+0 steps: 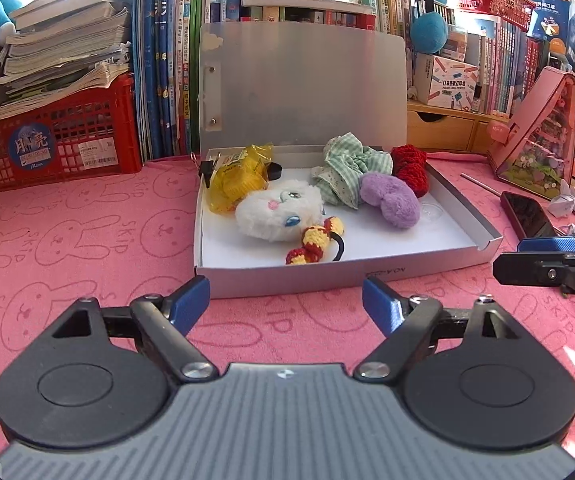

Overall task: Organize objects
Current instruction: 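Open both tools to release the knitted toy and ring in the box, then move the left tool to the black round lid while the right tool reaches the blue floral pouch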

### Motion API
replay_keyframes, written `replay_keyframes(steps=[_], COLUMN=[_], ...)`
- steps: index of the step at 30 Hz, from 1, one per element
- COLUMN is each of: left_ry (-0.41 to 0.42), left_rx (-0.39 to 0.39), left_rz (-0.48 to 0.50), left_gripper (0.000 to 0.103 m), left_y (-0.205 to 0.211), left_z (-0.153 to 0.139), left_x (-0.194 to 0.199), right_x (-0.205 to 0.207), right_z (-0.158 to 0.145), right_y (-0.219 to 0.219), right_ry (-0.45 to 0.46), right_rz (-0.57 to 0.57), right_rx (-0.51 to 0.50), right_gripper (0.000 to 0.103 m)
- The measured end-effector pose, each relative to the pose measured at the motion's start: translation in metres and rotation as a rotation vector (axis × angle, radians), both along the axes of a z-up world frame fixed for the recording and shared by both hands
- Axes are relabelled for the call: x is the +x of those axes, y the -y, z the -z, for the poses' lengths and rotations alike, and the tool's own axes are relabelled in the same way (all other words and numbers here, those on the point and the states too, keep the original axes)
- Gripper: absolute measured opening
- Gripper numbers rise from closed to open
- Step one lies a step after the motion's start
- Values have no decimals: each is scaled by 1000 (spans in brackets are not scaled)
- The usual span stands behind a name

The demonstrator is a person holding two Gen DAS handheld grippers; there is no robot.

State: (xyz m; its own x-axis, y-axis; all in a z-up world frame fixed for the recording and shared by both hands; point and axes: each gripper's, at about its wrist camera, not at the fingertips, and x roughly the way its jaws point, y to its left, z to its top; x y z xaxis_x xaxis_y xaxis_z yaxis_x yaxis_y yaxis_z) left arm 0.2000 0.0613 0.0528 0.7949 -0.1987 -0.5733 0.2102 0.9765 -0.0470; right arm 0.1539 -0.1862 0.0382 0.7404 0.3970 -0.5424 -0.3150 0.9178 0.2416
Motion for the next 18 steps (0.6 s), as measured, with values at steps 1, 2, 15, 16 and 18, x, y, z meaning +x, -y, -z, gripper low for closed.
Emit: replay_keyframes(steps=[1,2,15,16,18], left_ry=[-2,-6,7,7,7], left_rx=[-9,-16,3,0,-3], left_rz=[0,2,-1,-1,-2], left_gripper=[87,87,87,87,87], left_y=[-1,-3,-11,-12,-13], left_z=[1,3,12,12,14], left_x=[-6,-11,-69,-73,-79], right_x=[-5,-11,-64,-66,-70], right_z=[0,0,18,19,23], right_y=[-3,-6,-35,-36,-39], right_ry=[9,20,63,62,60], right_rz=[-12,-29,-187,-193,-207], right_rx=[-8,-18,-87,-87,-91], right_gripper=[86,86,96,96,97])
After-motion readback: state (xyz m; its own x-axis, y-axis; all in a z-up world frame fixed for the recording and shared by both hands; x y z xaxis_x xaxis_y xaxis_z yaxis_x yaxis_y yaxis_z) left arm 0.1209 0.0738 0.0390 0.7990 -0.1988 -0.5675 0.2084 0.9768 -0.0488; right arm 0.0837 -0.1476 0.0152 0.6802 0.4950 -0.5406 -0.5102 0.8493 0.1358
